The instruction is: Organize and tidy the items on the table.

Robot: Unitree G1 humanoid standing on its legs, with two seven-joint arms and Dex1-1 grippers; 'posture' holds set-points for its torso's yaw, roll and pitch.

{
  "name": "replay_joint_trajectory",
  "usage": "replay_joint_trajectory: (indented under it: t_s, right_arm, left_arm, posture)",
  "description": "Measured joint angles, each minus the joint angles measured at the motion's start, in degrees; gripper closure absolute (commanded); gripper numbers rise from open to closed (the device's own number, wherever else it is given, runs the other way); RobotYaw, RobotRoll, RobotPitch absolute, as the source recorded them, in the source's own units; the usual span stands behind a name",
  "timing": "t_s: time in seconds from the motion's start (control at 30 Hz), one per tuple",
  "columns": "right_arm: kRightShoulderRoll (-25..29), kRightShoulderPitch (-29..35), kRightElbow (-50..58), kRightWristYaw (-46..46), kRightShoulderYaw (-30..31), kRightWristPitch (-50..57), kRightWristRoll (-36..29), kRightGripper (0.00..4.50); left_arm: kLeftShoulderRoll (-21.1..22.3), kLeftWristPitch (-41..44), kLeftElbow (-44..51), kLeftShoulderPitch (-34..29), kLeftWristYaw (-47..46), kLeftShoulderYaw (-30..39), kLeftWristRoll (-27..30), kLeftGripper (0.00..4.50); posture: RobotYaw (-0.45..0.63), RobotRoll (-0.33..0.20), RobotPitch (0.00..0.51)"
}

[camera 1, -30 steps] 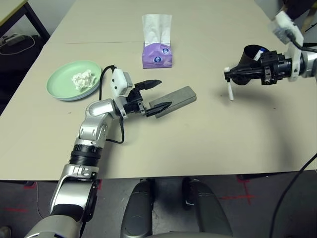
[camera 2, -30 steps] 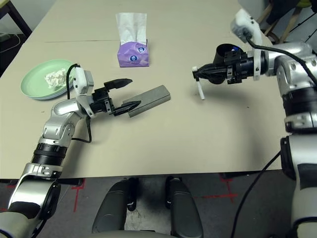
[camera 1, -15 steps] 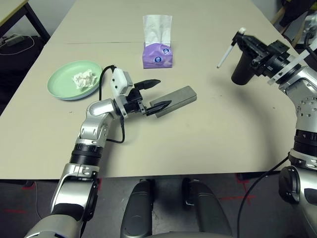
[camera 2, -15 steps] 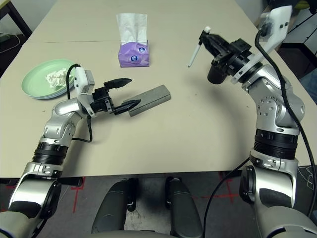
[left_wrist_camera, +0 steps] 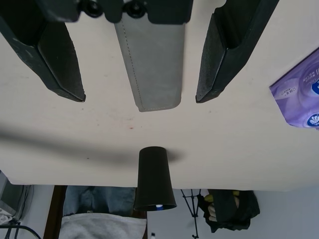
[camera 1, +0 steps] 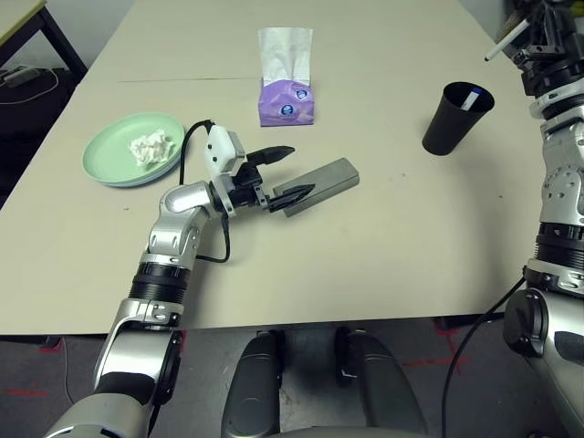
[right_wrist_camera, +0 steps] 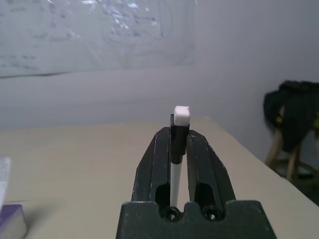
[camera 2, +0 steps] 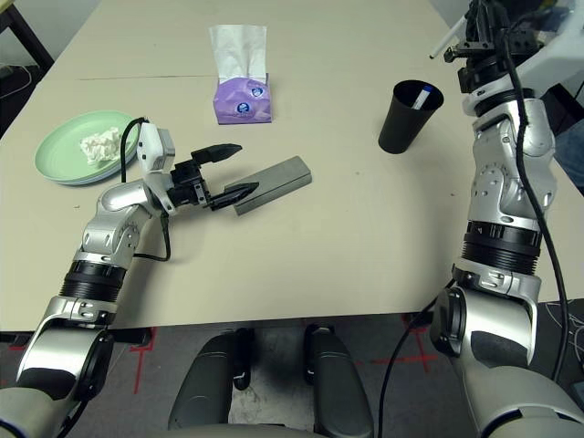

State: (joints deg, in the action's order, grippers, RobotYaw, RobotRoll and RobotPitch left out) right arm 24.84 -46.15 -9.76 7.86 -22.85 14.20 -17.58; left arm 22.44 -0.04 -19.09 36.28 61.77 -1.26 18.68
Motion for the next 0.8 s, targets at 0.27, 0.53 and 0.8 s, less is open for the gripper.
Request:
replay_joint_trajectory:
  t_s: [0.27, 0.53, 0.8]
  right_arm:
    - [0.0, -0.4, -1.2, -1.6, 2.2, 9.6, -0.2, 4.20]
    - [1.5, -2.1, -2.2, -0.8, 4.0, 12.6, 0.5, 2.40]
    - [1.5, -2.3, -2.6, -0.7, 4.0, 13.1, 0.5, 0.04]
  left_arm:
    - [0.0, -0.3, -1.0, 0.9, 0.2, 0.0, -0.1, 0.00]
    - [0.1, -0.6, -1.6, 0.9, 0.2, 0.0, -0.4, 0.00]
    - [0.2, -0.6, -1.6, 0.9, 0.4, 0.0, -0.4, 0.00]
  posture:
    - [0.03, 0.000, 0.163]
    - [0.03, 0.000, 0.160]
    - [0.03, 0.000, 0.159]
